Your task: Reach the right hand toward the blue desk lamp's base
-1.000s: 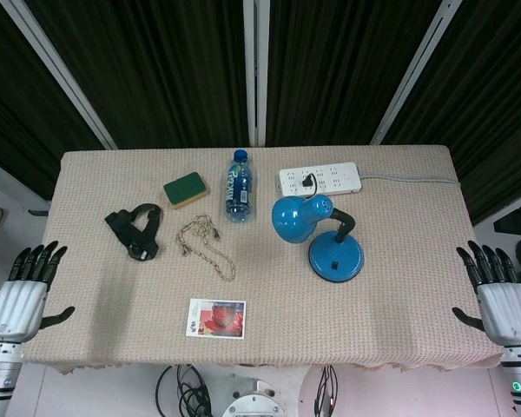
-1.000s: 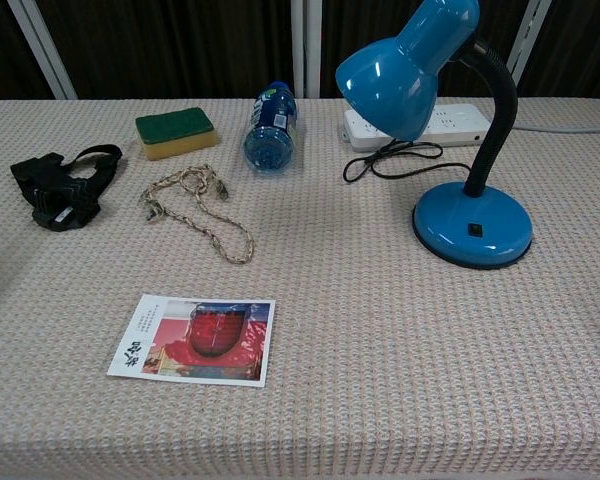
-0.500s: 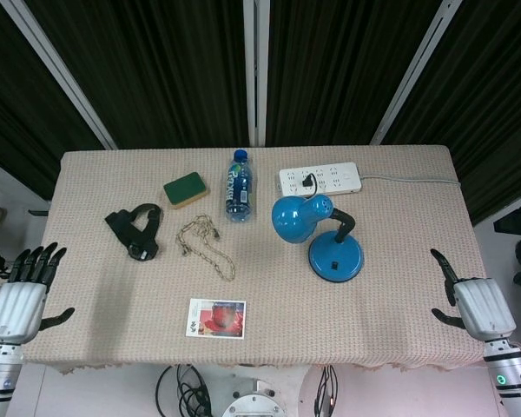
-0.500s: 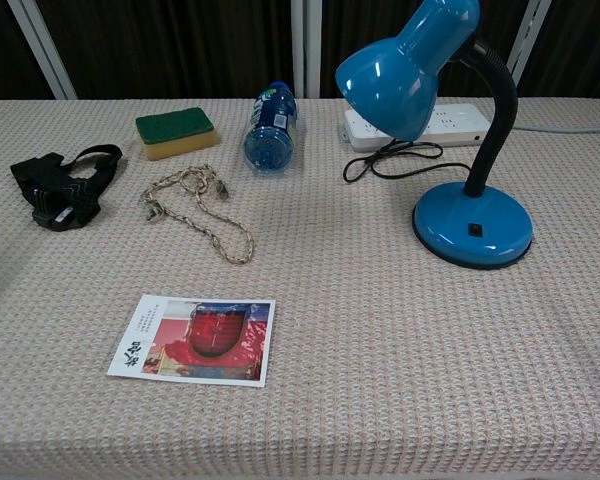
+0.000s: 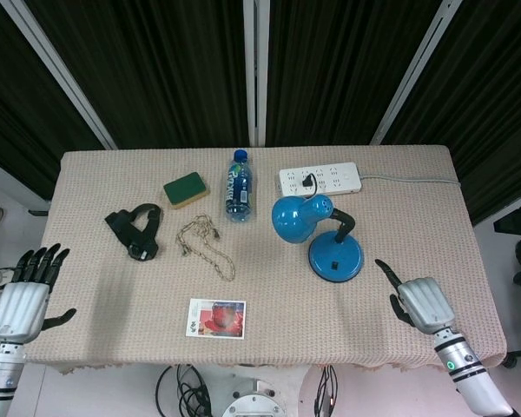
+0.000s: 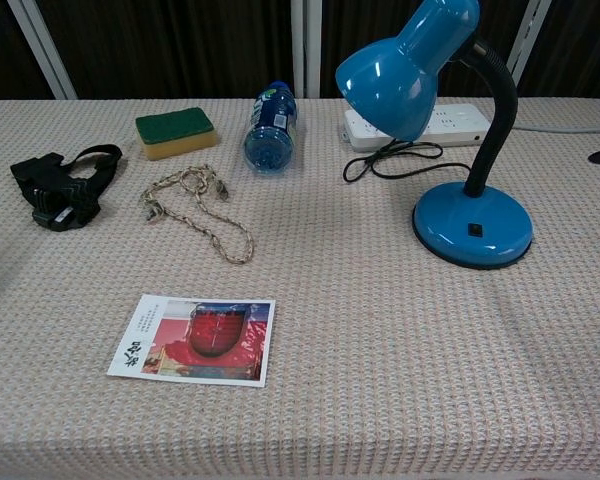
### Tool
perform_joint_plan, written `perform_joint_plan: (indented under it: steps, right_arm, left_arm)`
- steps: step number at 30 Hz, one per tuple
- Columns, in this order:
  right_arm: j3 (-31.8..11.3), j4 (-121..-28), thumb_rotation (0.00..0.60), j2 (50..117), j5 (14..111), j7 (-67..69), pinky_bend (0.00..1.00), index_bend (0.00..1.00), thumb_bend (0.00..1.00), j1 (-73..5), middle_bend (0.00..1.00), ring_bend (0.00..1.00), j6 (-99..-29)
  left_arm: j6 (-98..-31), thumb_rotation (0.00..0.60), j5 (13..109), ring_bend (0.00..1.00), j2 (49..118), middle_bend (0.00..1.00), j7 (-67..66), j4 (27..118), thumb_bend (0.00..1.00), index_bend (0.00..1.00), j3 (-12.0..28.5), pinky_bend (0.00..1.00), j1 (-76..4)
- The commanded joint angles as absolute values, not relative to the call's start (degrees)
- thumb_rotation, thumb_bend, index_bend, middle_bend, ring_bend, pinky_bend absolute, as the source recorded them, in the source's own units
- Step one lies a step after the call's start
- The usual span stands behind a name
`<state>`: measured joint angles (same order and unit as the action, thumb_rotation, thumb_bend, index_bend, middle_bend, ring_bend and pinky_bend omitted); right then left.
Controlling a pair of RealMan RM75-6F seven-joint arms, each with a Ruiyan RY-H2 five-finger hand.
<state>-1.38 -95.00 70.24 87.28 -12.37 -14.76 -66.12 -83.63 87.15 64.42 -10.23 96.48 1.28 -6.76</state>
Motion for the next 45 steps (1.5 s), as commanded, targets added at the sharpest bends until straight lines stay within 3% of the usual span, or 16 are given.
perform_joint_plan:
  steps: [1, 11, 45]
  right_arm:
    - [-2.40, -93.91, 0.600, 73.96, 83.34, -15.84, 0.93, 0.00, 0.64, -17.24, 1.00, 0.97, -62.54]
    - [-3.01, -92.34, 0.600, 77.28, 77.77, -18.70, 0.93, 0.00, 0.73, -19.93, 1.00, 0.97, -58.47]
    - [-0.11, -88.08, 0.600, 82.23, 74.79, -18.54, 0.93, 0.00, 0.75, -24.59, 1.00, 0.97, -53.51]
  left_arm:
    - [-84.04, 0.600, 87.21, 0.00, 64.21, 0.00, -10.57, 96.54, 0.06, 0.00, 1.27, 0.00, -6.56]
    - [-84.17, 0.600, 87.17, 0.00, 64.10, 0.00, -10.32, 96.63, 0.06, 0.00, 1.14, 0.00, -6.34]
    - [-83.40, 0.600, 86.67, 0.00, 63.89, 0.00, -9.04, 95.82, 0.06, 0.00, 1.20, 0.00, -6.56]
